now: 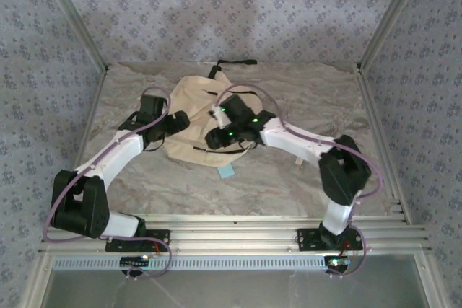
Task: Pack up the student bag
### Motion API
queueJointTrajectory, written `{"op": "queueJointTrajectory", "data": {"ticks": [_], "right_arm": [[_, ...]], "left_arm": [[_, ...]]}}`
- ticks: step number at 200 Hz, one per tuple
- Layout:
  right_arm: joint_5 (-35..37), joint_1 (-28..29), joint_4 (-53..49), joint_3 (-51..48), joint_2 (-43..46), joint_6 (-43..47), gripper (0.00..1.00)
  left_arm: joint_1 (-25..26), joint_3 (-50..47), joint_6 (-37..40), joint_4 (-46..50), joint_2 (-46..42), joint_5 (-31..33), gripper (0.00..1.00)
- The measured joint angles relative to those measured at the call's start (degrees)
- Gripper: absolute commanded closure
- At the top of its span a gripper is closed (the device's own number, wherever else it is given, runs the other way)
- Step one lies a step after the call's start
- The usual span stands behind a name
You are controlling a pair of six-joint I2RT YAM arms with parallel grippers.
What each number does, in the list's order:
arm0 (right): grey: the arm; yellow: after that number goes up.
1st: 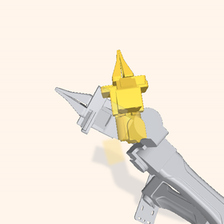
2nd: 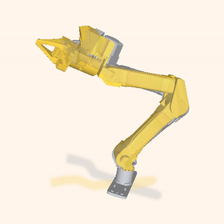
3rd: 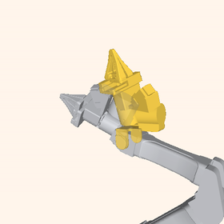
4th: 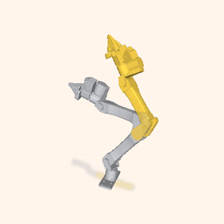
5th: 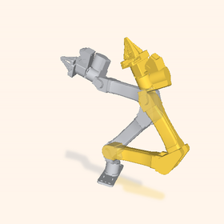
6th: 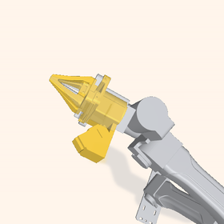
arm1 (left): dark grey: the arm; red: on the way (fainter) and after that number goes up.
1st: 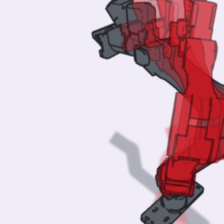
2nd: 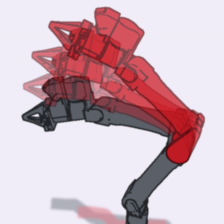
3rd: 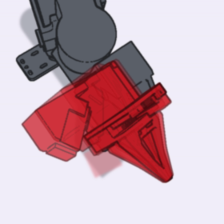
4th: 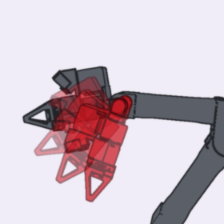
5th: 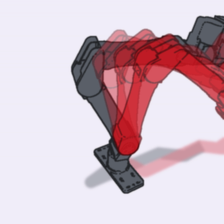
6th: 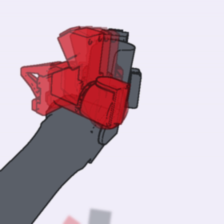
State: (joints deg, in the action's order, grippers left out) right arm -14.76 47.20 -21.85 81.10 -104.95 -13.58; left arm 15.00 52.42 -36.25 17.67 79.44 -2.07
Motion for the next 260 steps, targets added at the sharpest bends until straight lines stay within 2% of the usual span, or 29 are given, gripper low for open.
{"op": "queueJointTrajectory", "data": {"ticks": [25,55,117,128,161,188,205,230,260], "right_arm": [[1.86,3.69,-2.05,8.7,-8.22,5.25,0.58],[3.82,5.25,-4.7,16.7,-15.98,9.94,0.61],[12.22,5.35,-7.65,19.78,-21.99,14.93,0.62],[13.86,5.55,-8.0,20.06,-22.23,16.0,0.67],[16.59,6.56,-8.76,20.24,-22.25,18.4,1.0],[15.76,6.54,-9.29,20.52,-22.23,18.34,1.0],[14.01,6.08,-9.22,20.37,-21.97,17.73,1.0],[10.16,4.87,-6.54,16.63,-18.78,15.43,1.0],[6.23,2.56,-3.08,7.52,-11.69,10.75,1.0]], "left_arm": [[-1.97,-1.62,-1.29,-1.77,0.61,-0.04,0.1],[-4.28,-3.52,-2.62,-4.28,2.58,-1.36,0.09],[-7.34,-6.88,-3.52,-6.71,4.66,-3.3,0.09],[-7.58,-6.88,-3.5,-7.41,5.6,-3.5,0.09],[-7.89,-6.91,-3.8,-8.46,7.91,-4.63,0.1],[-7.89,-6.91,-4.2,-9.35,9.16,-4.81,0.12],[-7.89,-6.91,-4.42,-10.05,10.14,-4.79,0.19],[-8.0,-6.75,-5.14,-10.88,12.09,-4.48,0.46],[-8.33,-5.84,-6.21,-13.31,14.73,-4.17,0.72]]}}
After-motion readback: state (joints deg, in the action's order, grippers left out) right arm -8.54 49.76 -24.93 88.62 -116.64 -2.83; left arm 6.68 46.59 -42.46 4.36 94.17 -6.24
